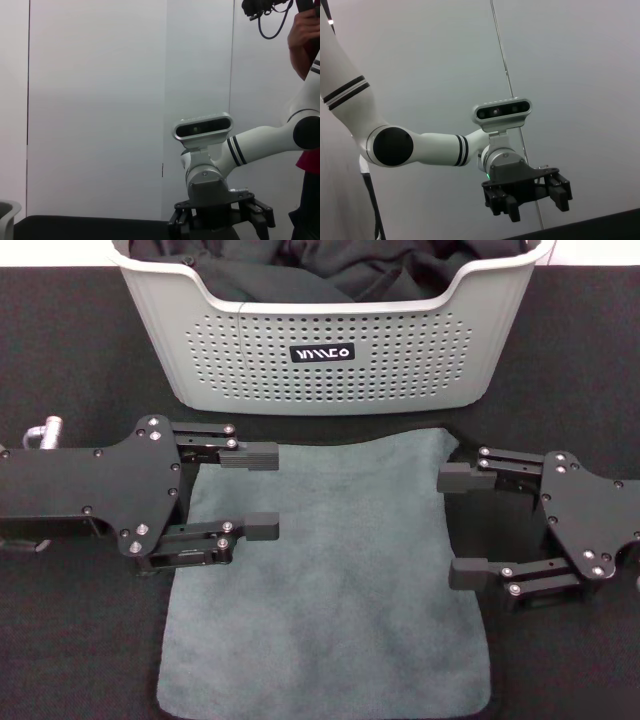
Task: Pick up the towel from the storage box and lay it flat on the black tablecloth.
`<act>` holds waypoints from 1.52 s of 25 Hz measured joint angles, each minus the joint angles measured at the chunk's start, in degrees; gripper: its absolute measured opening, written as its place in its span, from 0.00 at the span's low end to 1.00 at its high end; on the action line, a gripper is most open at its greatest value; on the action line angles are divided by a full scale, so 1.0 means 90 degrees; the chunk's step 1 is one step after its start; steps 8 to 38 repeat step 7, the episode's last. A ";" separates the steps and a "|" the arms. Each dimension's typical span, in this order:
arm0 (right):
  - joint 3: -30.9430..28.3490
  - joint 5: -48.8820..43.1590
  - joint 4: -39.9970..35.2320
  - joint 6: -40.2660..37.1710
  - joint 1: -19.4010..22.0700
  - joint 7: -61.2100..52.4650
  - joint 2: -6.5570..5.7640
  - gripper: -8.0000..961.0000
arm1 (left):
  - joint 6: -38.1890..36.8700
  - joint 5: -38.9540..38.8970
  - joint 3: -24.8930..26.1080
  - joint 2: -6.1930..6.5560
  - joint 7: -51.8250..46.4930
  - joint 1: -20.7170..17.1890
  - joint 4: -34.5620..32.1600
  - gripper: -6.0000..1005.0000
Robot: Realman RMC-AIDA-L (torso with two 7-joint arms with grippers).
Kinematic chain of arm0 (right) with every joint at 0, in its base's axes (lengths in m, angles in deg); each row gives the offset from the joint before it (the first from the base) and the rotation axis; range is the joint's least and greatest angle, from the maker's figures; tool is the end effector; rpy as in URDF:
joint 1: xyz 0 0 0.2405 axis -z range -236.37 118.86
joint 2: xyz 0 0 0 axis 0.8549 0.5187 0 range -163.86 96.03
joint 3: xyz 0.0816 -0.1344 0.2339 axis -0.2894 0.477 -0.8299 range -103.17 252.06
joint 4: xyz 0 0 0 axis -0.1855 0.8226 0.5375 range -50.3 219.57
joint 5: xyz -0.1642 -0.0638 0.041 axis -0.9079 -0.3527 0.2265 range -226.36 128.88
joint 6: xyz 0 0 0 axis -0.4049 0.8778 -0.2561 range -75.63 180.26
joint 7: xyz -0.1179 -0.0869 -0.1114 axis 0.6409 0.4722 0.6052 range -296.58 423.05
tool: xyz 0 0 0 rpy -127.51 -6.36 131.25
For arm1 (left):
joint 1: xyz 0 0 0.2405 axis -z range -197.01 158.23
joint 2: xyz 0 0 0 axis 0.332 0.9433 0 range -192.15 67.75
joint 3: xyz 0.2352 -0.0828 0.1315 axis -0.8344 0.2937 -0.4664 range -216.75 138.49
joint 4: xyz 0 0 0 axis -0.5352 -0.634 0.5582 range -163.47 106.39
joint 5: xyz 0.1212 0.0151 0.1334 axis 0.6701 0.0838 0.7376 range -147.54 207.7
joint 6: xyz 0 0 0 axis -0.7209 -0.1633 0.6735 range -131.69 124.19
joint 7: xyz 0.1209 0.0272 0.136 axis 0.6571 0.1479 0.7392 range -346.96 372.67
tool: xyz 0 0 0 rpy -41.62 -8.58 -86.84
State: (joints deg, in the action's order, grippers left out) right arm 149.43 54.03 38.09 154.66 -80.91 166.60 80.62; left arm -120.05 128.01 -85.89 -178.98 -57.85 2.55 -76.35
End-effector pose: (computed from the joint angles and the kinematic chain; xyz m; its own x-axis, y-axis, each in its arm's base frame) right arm 0.1785 0.2574 -0.0284 0.7083 -0.1396 -0.6920 -0.0815 -0.9899 0.1163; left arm -0.2119 0.2518 0.0053 0.7365 0.0238 0.6760 0.0589 -0.9978 -0.0291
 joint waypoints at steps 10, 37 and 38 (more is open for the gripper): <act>-0.0051 0.0001 0.0226 -0.0041 -0.0050 0.0060 0.0008 0.89 | -0.0003 -0.0004 0.0040 -0.0013 0.0042 -0.0005 0.0022 0.54; -0.0051 0.0001 0.0226 -0.0041 -0.0050 0.0060 0.0008 0.89 | -0.0003 -0.0004 0.0040 -0.0013 0.0042 -0.0005 0.0022 0.54; -0.0051 0.0001 0.0226 -0.0041 -0.0050 0.0060 0.0008 0.89 | -0.0003 -0.0004 0.0040 -0.0013 0.0042 -0.0005 0.0022 0.54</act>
